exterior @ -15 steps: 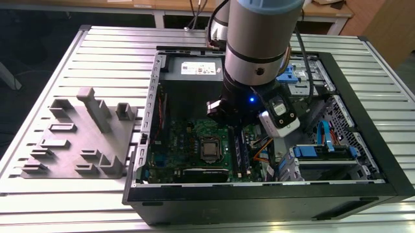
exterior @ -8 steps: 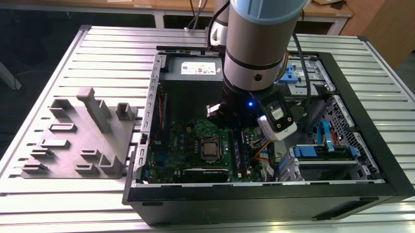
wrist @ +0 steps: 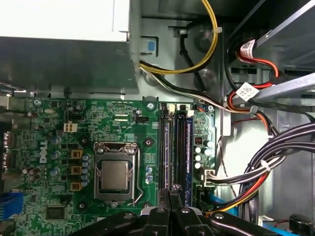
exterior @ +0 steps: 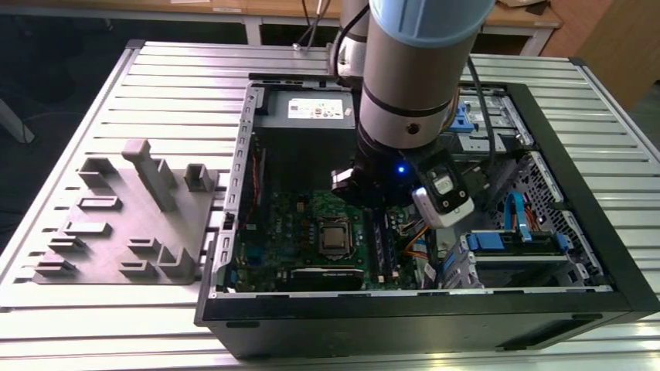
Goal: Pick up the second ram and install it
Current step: 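Insert the second ram into the second slot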
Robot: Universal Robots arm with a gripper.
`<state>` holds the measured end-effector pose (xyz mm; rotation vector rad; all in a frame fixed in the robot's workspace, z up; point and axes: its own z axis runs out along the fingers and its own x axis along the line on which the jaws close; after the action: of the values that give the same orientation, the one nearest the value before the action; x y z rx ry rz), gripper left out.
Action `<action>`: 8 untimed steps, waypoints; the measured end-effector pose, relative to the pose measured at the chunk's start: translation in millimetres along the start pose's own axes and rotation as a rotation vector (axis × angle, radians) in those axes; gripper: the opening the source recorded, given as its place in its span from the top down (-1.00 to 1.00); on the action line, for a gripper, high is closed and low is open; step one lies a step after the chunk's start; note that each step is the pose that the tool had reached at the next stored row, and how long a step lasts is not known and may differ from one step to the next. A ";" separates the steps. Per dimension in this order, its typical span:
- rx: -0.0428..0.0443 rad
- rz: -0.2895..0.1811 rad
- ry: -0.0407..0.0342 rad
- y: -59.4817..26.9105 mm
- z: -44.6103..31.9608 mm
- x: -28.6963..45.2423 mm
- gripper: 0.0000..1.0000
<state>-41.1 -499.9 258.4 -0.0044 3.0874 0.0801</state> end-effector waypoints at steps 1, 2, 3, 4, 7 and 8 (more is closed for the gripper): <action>-0.0002 0.000 -0.0001 0.0 0.5 -0.8 0.84; -0.0002 0.000 0.0000 0.0 1.0 -1.7 0.84; -0.0002 0.000 -0.0001 0.1 1.5 -2.4 0.84; -0.0002 0.000 0.0000 0.1 2.0 -3.0 0.84; -0.0002 0.000 -0.0001 0.2 5.1 -3.7 0.84; -0.0001 0.000 0.0000 0.5 8.4 -3.7 0.84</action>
<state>-37.0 -498.9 250.2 -0.0044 3.0873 0.0802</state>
